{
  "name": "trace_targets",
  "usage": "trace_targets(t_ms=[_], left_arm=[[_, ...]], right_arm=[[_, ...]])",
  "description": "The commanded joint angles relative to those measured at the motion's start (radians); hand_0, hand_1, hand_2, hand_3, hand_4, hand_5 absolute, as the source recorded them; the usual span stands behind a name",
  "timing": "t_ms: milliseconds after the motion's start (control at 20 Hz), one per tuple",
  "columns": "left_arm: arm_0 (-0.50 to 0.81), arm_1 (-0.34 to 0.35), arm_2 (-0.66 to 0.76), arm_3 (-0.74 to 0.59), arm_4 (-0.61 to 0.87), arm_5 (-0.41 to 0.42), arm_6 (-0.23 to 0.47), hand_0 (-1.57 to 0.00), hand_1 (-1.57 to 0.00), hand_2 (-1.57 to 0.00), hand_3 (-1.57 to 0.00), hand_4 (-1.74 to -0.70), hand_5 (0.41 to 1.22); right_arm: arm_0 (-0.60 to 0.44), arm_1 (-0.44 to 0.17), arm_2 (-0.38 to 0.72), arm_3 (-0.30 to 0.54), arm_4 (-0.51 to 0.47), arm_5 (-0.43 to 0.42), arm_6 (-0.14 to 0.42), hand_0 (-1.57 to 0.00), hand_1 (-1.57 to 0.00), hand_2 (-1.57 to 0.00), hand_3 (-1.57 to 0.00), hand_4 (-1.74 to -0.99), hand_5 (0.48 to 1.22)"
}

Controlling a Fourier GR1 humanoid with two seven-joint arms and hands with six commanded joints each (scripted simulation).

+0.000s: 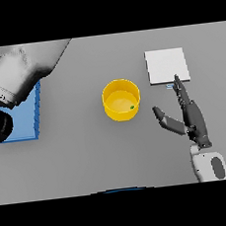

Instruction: Pick up the red beaker and tilt it to pour out 1 green nut into yellow bowl. Pick up the yellow bowl and place it on the metallic measuring scale.

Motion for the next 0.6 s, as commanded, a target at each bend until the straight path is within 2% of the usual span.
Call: trace_targets(t_ms=[0,150,200,300,450,550], left_arm=[[-0.014,0.012,0.063,0.042,0.052,-0.023,0.014,-1.57,-1.57,-1.57,-1.57,-1.73,1.221],[-0.022,0.096,0.312,0.157,0.266,-0.060,0.106,-1.57,-1.57,-1.57,-1.51,-1.73,1.221],[-0.014,0.127,0.387,0.197,0.337,-0.060,0.113,-1.57,-1.57,-1.57,-1.51,-1.74,1.221],[0.010,0.193,0.508,0.250,0.455,-0.051,0.115,-1.57,-1.57,-1.57,-1.53,-1.74,1.221],[0.110,0.253,0.641,0.297,0.589,0.027,0.161,-1.57,-1.57,-1.57,-1.55,-1.74,1.221],[0.187,0.256,0.686,0.319,0.647,0.098,0.250,-1.57,-1.57,-1.57,-1.56,-1.74,1.221]], right_arm=[[0.005,-0.010,0.000,0.002,0.005,0.004,-0.012,0.00,0.00,0.00,0.00,-1.104,0.563],[-0.014,-0.009,0.003,0.016,0.002,0.010,-0.010,0.00,0.00,0.00,0.00,-1.105,0.578],[-0.023,-0.014,-0.001,0.023,-0.001,0.011,-0.002,0.00,0.00,0.00,0.00,-1.114,0.578],[-0.016,-0.015,0.006,0.027,0.010,0.009,-0.028,0.00,0.00,0.00,0.00,-1.121,0.588],[-0.030,-0.022,0.011,0.039,0.028,0.005,-0.007,0.00,0.00,0.00,0.00,-1.127,0.606],[-0.028,-0.026,0.014,0.039,0.035,0.004,-0.029,0.00,0.00,0.00,0.00,-1.132,0.621]])
